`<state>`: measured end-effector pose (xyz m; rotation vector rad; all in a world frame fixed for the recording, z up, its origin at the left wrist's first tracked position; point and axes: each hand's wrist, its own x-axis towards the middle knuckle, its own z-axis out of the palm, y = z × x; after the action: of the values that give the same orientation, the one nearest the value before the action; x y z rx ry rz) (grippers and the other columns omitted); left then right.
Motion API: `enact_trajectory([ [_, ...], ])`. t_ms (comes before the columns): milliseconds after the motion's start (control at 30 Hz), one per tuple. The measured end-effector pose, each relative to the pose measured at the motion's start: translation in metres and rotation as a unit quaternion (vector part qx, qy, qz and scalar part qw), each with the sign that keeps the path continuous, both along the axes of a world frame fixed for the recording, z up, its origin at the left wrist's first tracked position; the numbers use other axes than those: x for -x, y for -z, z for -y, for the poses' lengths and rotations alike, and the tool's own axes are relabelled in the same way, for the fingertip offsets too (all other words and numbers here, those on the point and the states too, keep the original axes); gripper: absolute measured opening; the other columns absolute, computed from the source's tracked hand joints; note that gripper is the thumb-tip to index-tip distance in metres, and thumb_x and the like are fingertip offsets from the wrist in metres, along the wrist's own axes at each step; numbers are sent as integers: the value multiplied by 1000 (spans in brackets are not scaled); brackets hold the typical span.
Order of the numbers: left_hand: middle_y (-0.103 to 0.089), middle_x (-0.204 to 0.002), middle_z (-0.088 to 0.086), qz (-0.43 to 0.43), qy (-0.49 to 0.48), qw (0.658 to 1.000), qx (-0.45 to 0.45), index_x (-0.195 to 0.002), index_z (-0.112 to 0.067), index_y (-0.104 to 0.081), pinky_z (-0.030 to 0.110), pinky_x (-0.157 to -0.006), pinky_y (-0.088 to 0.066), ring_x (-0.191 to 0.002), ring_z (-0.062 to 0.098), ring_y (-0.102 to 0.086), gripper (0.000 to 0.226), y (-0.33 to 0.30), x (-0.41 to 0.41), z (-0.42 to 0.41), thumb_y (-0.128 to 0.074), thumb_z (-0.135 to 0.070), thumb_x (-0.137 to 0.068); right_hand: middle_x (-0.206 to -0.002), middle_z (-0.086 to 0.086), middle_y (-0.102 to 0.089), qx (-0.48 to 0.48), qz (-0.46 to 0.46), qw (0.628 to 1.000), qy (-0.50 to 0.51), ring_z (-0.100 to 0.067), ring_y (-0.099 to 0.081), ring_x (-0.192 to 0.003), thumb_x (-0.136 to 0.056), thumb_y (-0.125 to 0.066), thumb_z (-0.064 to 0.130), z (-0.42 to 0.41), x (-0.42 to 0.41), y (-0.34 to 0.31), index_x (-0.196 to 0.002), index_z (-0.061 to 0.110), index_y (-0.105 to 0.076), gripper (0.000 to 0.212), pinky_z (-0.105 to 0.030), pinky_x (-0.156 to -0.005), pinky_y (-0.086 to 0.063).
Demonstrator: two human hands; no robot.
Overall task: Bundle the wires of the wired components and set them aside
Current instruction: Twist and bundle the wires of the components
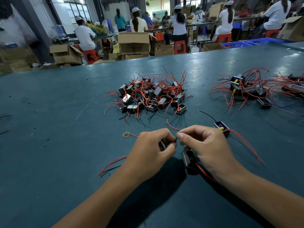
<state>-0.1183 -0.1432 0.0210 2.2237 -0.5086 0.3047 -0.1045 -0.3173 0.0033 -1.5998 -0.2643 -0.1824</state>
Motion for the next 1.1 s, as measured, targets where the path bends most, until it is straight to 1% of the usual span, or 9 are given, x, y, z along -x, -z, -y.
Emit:
enact_trajectory([
  [100, -64, -68, -15, 0, 5, 1000, -4, -78, -23, -64, 27, -51, -47, -52, 16, -59, 13, 0, 0, 0, -69, -17, -89, -70, -6, -72, 1, 3, 1000, 2, -13, -62, -63, -83, -76, 17, 0, 0, 0, -80, 19, -76, 4, -40, -64, -53],
  [233, -63, -67, -15, 9, -6, 999, 35, -84, -23, -64, 18, -51, -46, -50, 10, -60, 10, -2, -2, -3, -68, -20, -92, -70, -9, -70, -12, 2, 1000, -10, -12, -61, -63, -84, -76, 15, 0, -2, 1, -80, 18, -75, 5, -32, -63, -51],
  [367, -62, -92, -12, 86, 0, 996, 5, -108, -22, -67, 18, -64, -49, -74, 12, -61, 18, -5, -9, -9, -73, -20, -90, -67, -2, -70, -19, -1, 999, -44, -9, -62, -63, -82, -75, 15, 1, -2, -1, -79, 18, -75, 5, -21, -61, -50],
  [567, -60, -99, -9, 164, 27, 983, -77, -100, -16, -71, 38, -69, -52, -83, 13, -61, 12, -6, -14, -15, -65, -25, -96, -67, 0, -69, -28, 5, 997, -68, -6, -63, -63, -77, -74, 23, 2, -1, -3, -80, 16, -74, 7, -17, -62, -50],
  [633, -59, -97, -11, 174, 24, 980, -88, -97, -16, -69, 40, -68, -51, -81, 12, -59, 13, -7, -13, -14, -62, -27, -97, -66, 0, -69, -25, 6, 997, -74, -6, -62, -63, -80, -75, 17, 2, -1, -3, -79, 16, -74, 1, -17, -62, -50],
  [733, -56, -92, -13, 150, 28, 984, -89, -93, -17, -65, 40, -68, -50, -78, 12, -56, 12, -10, -9, -12, -59, -25, -97, -68, -1, -69, -1, 19, 997, -71, -8, -61, -64, -84, -75, 13, 4, -2, -2, -81, 18, -74, 6, -22, -63, -49],
  [867, -55, -74, -15, 61, 21, 998, -10, -83, -18, -62, 13, -61, -37, -66, 2, -52, 11, -12, -3, -7, -61, -21, -94, -70, -4, -69, 30, 45, 996, -64, -10, -58, -64, -82, -73, 24, 5, 0, -2, -82, 19, -73, 6, -25, -62, -48],
  [967, -52, -62, -20, -11, 7, 999, 49, -77, -19, -62, 10, -54, -32, -55, -1, -46, 17, -13, -4, -7, -64, -17, -94, -66, 2, -67, 48, 48, 996, -58, -8, -55, -61, -80, -71, 29, 4, -1, -3, -80, 21, -73, 8, -22, -59, -46],
  [1100, -54, -70, -20, 29, 0, 999, 17, -80, -21, -62, 10, -59, -33, -61, 0, -49, 13, -16, -1, -9, -65, -17, -93, -69, 2, -69, 50, 46, 995, -67, -11, -57, -63, -80, -71, 29, 5, -1, -4, -80, 22, -73, 7, -26, -61, -47],
])
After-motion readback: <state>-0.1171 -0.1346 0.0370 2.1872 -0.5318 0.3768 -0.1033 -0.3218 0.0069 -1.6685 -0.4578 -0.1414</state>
